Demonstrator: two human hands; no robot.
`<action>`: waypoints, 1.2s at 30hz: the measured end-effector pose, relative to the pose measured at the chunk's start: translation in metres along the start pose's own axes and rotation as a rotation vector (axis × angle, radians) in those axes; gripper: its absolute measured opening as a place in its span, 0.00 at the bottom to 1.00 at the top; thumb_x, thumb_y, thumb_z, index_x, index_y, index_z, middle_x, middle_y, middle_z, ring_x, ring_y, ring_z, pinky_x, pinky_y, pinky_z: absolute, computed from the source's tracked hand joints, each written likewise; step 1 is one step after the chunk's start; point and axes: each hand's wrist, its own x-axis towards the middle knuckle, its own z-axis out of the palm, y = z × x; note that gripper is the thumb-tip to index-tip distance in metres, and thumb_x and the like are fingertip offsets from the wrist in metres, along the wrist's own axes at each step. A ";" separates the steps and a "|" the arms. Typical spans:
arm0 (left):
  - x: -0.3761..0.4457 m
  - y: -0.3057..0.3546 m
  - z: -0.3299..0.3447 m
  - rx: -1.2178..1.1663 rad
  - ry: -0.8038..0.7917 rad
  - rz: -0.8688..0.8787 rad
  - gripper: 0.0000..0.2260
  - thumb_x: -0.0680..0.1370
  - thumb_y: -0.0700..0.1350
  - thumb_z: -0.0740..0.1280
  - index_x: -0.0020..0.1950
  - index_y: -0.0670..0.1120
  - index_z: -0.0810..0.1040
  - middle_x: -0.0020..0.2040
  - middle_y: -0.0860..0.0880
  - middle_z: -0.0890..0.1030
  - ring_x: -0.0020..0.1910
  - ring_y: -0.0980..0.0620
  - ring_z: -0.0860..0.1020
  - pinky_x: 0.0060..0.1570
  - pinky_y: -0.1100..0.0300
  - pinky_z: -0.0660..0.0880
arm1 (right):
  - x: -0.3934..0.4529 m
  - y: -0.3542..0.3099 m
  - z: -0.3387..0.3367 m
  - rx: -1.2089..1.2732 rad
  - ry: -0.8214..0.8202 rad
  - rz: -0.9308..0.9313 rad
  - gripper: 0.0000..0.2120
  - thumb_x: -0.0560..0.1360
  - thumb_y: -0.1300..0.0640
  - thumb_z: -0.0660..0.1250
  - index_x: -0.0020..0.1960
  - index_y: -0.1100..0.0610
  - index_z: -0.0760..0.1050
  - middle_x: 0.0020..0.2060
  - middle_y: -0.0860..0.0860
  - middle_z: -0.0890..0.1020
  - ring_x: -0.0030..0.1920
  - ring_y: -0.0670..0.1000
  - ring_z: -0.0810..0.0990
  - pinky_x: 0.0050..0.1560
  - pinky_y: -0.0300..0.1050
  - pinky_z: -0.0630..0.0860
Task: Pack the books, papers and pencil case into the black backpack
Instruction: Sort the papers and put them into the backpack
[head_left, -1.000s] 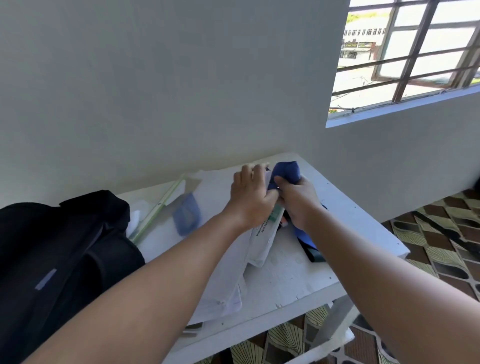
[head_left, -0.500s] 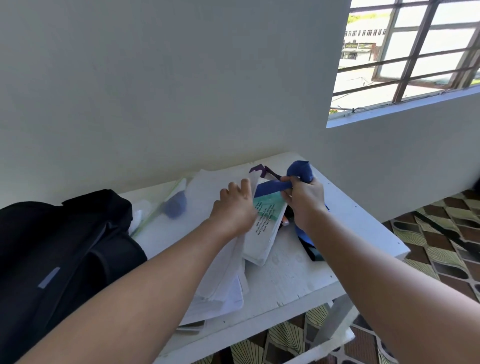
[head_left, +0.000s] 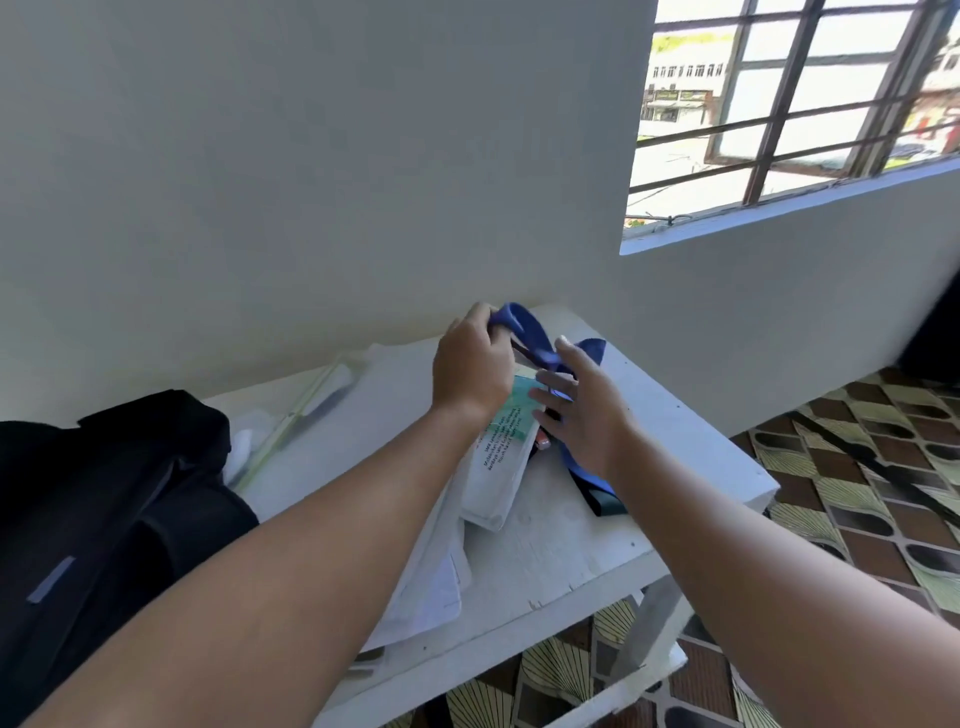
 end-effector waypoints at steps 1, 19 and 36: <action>0.002 0.011 0.000 -0.159 -0.046 -0.086 0.08 0.81 0.45 0.63 0.45 0.46 0.79 0.38 0.49 0.80 0.38 0.47 0.77 0.40 0.54 0.72 | -0.001 0.004 -0.001 -0.075 -0.067 -0.038 0.15 0.82 0.53 0.69 0.67 0.53 0.74 0.64 0.54 0.81 0.62 0.53 0.81 0.64 0.52 0.78; -0.042 -0.042 -0.024 0.599 -0.391 -0.013 0.29 0.80 0.48 0.62 0.78 0.45 0.54 0.68 0.40 0.66 0.64 0.37 0.68 0.59 0.45 0.70 | 0.018 0.009 0.028 0.053 0.216 -0.039 0.14 0.87 0.61 0.53 0.63 0.55 0.76 0.56 0.59 0.82 0.48 0.57 0.84 0.41 0.46 0.83; -0.028 -0.037 0.001 0.880 -0.349 0.311 0.13 0.83 0.52 0.61 0.66 0.53 0.74 0.65 0.45 0.72 0.64 0.42 0.66 0.60 0.48 0.64 | 0.011 -0.006 0.005 -0.164 0.138 0.134 0.14 0.84 0.50 0.66 0.48 0.59 0.78 0.34 0.55 0.81 0.32 0.51 0.77 0.35 0.44 0.77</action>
